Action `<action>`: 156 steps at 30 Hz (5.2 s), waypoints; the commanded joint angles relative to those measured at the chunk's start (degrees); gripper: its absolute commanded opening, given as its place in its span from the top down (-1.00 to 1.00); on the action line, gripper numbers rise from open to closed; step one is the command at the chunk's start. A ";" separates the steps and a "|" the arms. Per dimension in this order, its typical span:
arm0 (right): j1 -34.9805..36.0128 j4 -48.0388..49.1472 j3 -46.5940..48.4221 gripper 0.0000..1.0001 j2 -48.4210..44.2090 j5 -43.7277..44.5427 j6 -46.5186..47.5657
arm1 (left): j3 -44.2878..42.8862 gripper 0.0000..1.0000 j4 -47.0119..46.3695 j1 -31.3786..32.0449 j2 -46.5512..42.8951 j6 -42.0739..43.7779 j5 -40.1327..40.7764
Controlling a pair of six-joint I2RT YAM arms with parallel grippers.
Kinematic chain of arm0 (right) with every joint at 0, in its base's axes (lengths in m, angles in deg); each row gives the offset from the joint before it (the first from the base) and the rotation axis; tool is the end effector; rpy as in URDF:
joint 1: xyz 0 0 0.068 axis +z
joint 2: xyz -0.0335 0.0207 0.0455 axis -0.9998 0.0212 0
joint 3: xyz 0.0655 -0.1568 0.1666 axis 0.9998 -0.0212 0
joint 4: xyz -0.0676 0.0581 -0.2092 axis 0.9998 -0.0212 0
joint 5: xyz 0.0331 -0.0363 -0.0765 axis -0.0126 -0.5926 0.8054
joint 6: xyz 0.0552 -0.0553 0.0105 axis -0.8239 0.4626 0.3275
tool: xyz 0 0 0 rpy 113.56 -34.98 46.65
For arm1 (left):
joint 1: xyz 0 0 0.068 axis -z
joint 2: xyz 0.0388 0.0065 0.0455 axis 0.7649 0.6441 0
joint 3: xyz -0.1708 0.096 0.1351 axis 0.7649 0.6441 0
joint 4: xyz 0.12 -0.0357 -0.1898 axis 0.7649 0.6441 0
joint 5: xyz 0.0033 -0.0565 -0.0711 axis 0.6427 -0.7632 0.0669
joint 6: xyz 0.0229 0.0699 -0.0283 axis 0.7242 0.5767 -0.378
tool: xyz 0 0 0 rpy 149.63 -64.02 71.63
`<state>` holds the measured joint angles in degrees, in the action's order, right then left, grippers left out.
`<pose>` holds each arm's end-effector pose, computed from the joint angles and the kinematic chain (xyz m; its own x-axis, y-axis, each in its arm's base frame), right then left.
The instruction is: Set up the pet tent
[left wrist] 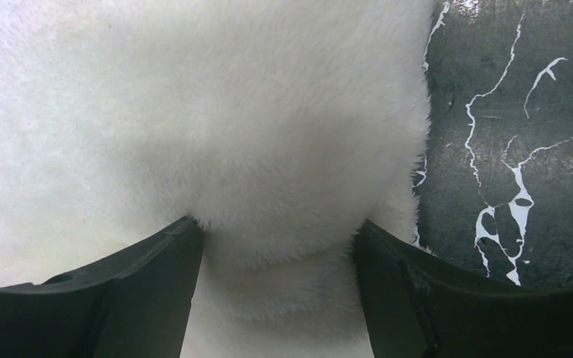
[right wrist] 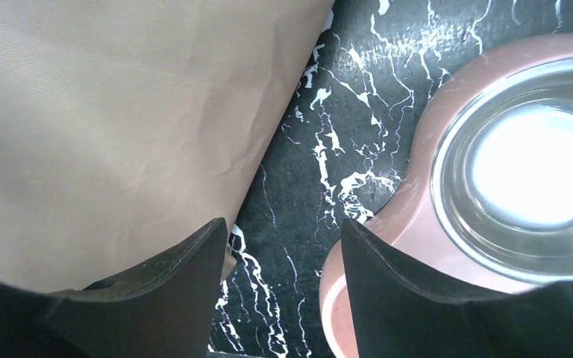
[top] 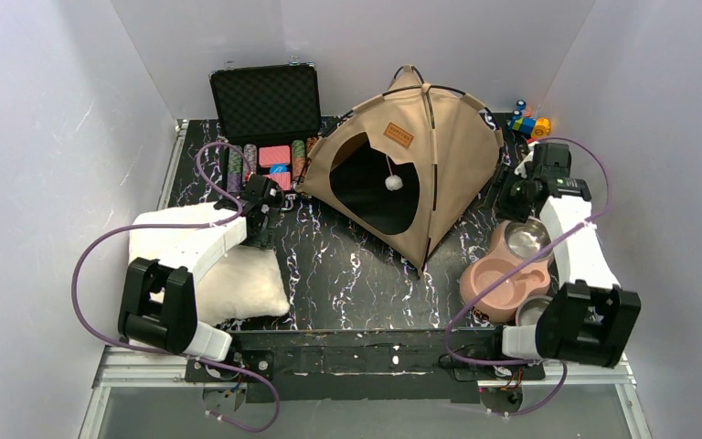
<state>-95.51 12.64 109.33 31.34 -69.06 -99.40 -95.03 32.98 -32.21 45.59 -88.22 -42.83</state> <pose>0.2744 -0.0174 0.2366 -0.7697 0.3489 -0.5347 0.1929 0.9254 0.3262 0.2442 -0.0481 0.1682 -0.9039 0.1571 -0.3979 0.0120 0.9391 0.3435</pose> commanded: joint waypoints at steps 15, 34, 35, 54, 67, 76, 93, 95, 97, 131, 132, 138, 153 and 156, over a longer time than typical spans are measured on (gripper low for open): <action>3.26 -2.62 0.79 -0.28 -19.13 -1.89 -2.13 | -7.89 1.00 5.34 -0.01 -13.54 -5.35 -17.88; 31.73 13.81 -9.96 -0.50 -26.87 -4.69 -10.70 | -14.37 1.00 -1.72 36.68 -9.12 -25.03 -21.35; 31.76 13.60 -10.42 -0.48 -24.96 -4.08 -10.59 | -14.90 1.00 -2.19 37.03 -8.08 -24.84 -21.78; 21.09 4.35 2.08 -0.37 -11.56 17.90 -2.78 | -10.18 -0.97 -0.79 25.84 -20.66 -13.04 -28.26; 31.61 6.83 -15.76 -0.58 -28.21 2.46 -23.37 | 1.59 -0.97 4.38 -7.61 -20.27 -10.18 -39.71; 41.15 22.37 -32.64 -0.64 -26.71 -2.15 -36.83 | 6.18 -0.97 -0.65 -8.51 -14.37 -9.41 -43.80; 50.80 46.57 -37.04 0.80 -14.87 -5.26 -45.14 | 11.12 1.00 -7.70 -8.38 -13.54 -9.83 -59.36; 51.00 42.73 -34.50 0.97 -17.46 -3.85 -43.64 | 10.16 1.00 -7.79 -7.86 -16.80 -10.74 -62.03; 51.02 37.36 -31.49 0.97 -20.76 -1.72 -40.27 | 8.51 1.00 -7.83 -6.24 -21.10 -12.04 -62.52; 35.37 19.37 -15.97 0.97 -10.91 3.67 -12.99 | -35.25 1.00 -13.57 28.38 20.33 -7.74 -50.39; 35.37 20.32 -16.32 0.97 -10.73 3.99 -13.37 | -36.52 1.00 -12.81 28.38 21.68 -7.03 -49.31; 35.42 23.23 -17.18 0.97 -10.60 12.19 -12.55 | -41.35 1.00 -8.94 28.43 26.60 -6.05 -36.98; 33.13 11.51 6.09 0.97 9.93 6.78 3.69 | -37.87 1.00 -11.04 27.54 25.88 -9.90 -29.41; 33.09 8.96 10.60 0.97 14.65 6.25 6.07 | -37.87 1.00 -11.44 27.36 26.36 -10.26 -30.13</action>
<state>-62.63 20.23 112.87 41.44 -60.71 -98.72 -133.04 22.32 -5.76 72.65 -97.07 -68.12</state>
